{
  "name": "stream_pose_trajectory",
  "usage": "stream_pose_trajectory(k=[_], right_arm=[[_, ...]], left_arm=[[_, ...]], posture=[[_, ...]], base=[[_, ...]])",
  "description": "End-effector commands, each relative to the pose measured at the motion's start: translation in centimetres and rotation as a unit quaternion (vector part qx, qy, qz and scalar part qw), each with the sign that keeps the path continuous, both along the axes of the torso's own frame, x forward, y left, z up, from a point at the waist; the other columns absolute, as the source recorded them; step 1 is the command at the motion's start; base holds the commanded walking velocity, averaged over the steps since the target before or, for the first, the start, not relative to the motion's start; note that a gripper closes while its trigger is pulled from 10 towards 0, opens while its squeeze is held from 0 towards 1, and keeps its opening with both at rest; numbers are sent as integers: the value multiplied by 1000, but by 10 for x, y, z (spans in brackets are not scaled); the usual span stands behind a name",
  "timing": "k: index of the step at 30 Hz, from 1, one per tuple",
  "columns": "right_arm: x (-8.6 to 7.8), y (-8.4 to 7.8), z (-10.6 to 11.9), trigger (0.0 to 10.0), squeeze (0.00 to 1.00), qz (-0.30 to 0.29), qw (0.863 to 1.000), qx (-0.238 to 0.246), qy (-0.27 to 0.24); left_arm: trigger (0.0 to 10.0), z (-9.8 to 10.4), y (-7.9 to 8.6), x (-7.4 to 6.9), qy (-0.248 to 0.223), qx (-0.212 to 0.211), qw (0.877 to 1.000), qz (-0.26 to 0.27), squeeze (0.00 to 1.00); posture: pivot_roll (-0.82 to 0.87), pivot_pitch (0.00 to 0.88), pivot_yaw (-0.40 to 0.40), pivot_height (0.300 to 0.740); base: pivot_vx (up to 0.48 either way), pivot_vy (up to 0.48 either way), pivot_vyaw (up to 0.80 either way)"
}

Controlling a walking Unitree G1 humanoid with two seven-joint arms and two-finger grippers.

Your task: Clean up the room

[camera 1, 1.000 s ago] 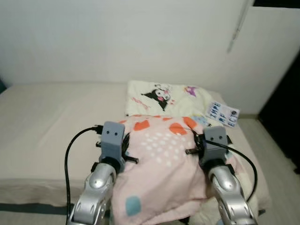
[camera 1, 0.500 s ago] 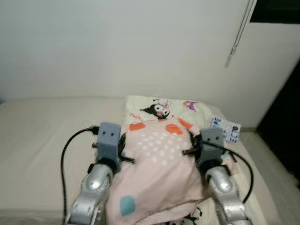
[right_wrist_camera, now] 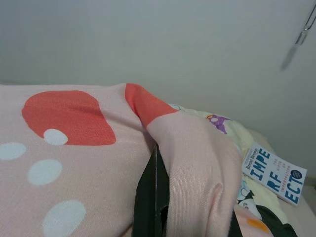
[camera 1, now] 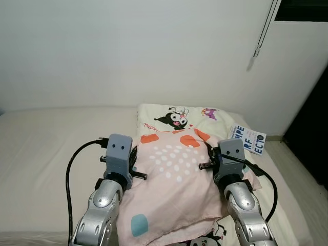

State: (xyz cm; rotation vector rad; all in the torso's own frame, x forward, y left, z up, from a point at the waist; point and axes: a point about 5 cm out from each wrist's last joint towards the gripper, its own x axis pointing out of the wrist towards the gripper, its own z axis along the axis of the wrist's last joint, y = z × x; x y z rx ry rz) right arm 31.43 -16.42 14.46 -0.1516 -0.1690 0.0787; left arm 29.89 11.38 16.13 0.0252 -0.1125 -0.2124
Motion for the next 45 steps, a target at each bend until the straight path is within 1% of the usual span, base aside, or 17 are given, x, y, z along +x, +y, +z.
stream_pose_trajectory(k=[1,14,18,21,25,26,28,30,34,41,45], right_arm=[[0,-2,4,10000,0,-10,1000,10,-16],[-1,-4,5,10000,0,-17,1000,12,-21],[0,-5,11,10000,0,-20,999,8,-34],[10,-6,36,10000,0,-18,997,-10,-78],[19,-7,64,10000,0,-14,992,-19,-120],[19,-7,64,10000,0,-14,992,-19,-120],[22,-6,76,10000,0,-11,990,-19,-138],[22,-6,76,10000,0,-11,990,-19,-138],[26,-3,89,10000,0,-6,987,-17,-159],[27,-1,89,10000,0,-2,987,-15,-161],[26,2,81,10000,0,3,989,-12,-150]], left_arm=[[10000,7,1,0,-28,12,1000,-5,0],[10000,9,1,2,-31,17,999,-11,0],[10000,12,0,3,-34,17,999,-12,0],[10000,21,-2,7,-47,13,999,-12,0],[10000,31,-2,11,-64,9,998,-13,0],[10000,31,-2,11,-64,9,998,-13,0],[10000,37,-2,14,-73,8,997,-13,0],[10000,37,-2,14,-73,8,997,-13,0],[10000,47,-3,16,-89,5,996,-13,0],[10000,49,-2,16,-94,5,996,-13,0],[10000,49,-1,16,-94,6,996,-11,0]], posture=[[-21,110,7,740],[-20,108,18,740],[-19,108,19,740],[-18,106,21,740],[-13,102,16,740],[-13,102,16,740],[-12,98,14,740],[-12,98,14,740],[-12,94,13,740],[-8,87,8,740],[-7,84,8,740]], base=[[0,337,0],[0,436,0],[0,457,0],[0,458,0],[0,455,0],[0,454,0],[0,452,0],[0,454,0],[0,455,0],[0,453,0],[0,455,0]])
